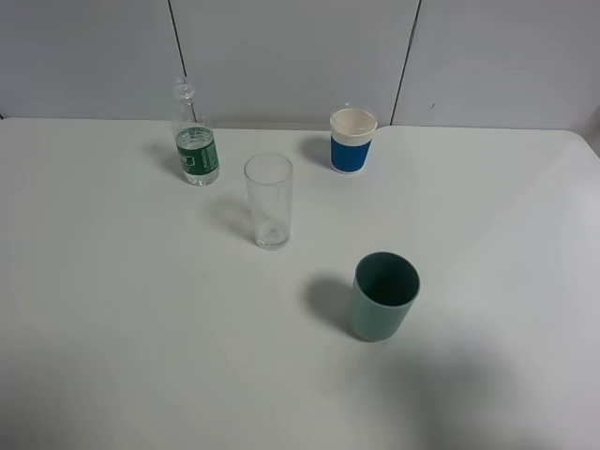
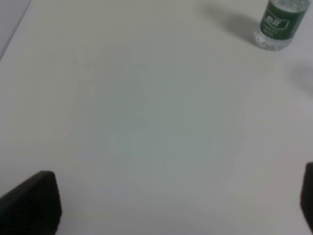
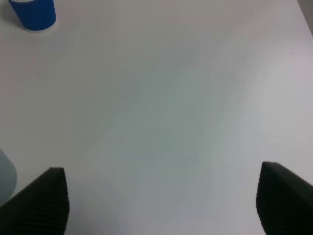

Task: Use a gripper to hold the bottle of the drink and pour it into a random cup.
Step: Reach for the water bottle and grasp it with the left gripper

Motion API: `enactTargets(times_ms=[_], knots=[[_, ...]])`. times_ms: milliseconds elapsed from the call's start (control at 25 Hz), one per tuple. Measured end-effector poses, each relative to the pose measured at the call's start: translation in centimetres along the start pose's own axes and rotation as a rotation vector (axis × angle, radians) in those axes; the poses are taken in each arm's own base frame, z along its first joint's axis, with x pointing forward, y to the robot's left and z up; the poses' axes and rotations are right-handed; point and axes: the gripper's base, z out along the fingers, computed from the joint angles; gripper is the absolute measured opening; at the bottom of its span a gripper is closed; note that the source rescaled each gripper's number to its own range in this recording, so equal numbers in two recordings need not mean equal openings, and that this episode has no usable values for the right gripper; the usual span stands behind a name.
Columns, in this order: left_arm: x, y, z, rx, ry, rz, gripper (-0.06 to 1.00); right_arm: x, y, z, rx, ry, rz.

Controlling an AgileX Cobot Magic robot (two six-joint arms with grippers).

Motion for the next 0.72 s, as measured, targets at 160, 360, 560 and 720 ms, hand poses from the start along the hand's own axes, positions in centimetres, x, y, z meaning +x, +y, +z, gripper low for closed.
enactTargets(times_ms=[160, 360, 560, 720], knots=[[0.00, 0.00, 0.00, 0.000, 0.000, 0.000, 1.00, 0.00, 0.00, 0.00, 0.000, 0.000, 0.000], [0.00, 0.00, 0.00, 0.000, 0.000, 0.000, 1.00, 0.00, 0.00, 0.00, 0.000, 0.000, 0.000], [0.00, 0.00, 0.00, 0.000, 0.000, 0.000, 1.00, 0.00, 0.00, 0.00, 0.000, 0.000, 0.000], [0.00, 0.00, 0.00, 0.000, 0.000, 0.000, 1.00, 0.00, 0.00, 0.00, 0.000, 0.000, 0.000]])
